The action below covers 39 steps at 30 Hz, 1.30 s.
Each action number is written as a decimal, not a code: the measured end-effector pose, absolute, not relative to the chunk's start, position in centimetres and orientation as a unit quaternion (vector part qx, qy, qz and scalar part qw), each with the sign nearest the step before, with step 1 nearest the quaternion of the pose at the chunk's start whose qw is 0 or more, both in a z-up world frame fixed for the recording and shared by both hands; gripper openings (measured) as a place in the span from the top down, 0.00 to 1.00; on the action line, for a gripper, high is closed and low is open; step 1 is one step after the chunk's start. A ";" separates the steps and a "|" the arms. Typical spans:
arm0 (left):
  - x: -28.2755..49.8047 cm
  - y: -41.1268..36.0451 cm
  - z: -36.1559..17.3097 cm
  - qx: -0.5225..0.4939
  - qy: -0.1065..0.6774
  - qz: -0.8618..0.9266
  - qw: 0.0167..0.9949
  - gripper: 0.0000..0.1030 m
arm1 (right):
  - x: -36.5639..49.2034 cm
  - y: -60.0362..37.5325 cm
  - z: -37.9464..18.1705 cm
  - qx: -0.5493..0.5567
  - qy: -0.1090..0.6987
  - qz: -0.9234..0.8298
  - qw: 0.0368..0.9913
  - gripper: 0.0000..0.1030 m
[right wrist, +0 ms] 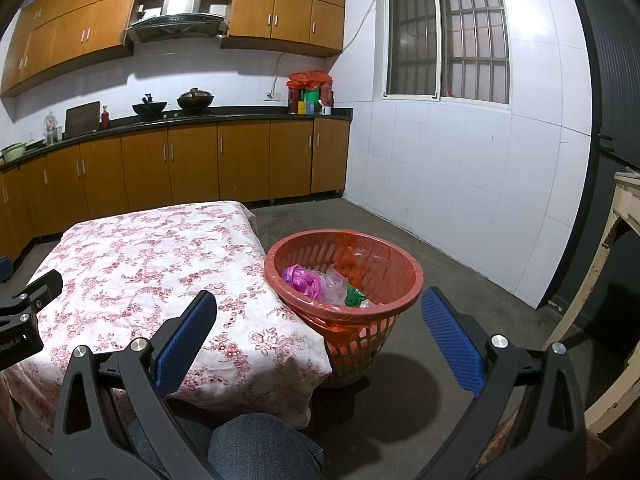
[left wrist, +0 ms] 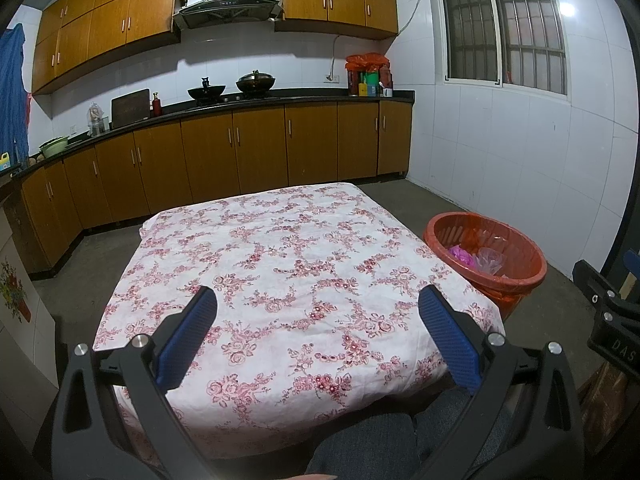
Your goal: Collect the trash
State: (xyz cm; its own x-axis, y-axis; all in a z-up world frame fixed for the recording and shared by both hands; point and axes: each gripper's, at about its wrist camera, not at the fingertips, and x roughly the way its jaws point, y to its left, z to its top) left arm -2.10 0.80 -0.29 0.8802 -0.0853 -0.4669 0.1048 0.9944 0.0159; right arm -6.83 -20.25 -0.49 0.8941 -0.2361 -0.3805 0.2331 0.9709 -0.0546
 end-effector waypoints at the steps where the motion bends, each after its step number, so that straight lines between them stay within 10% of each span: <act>1: -2.2 0.8 -0.3 0.020 0.240 -0.049 0.969 0.04 | -6.8 -20.3 -0.5 -0.004 0.196 -0.120 0.973 0.02; 39: -2.0 0.9 -0.8 0.022 0.246 -0.051 0.968 0.04 | -6.9 -20.3 -0.4 -0.003 0.197 -0.120 0.973 0.02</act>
State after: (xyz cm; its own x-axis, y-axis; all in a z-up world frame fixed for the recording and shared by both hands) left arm -1.97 0.90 -0.79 0.8739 -0.0877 -0.4782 0.1091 0.9939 0.0171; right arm -6.92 -20.31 -0.37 0.8939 -0.2347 -0.3819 0.2325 0.9712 -0.0526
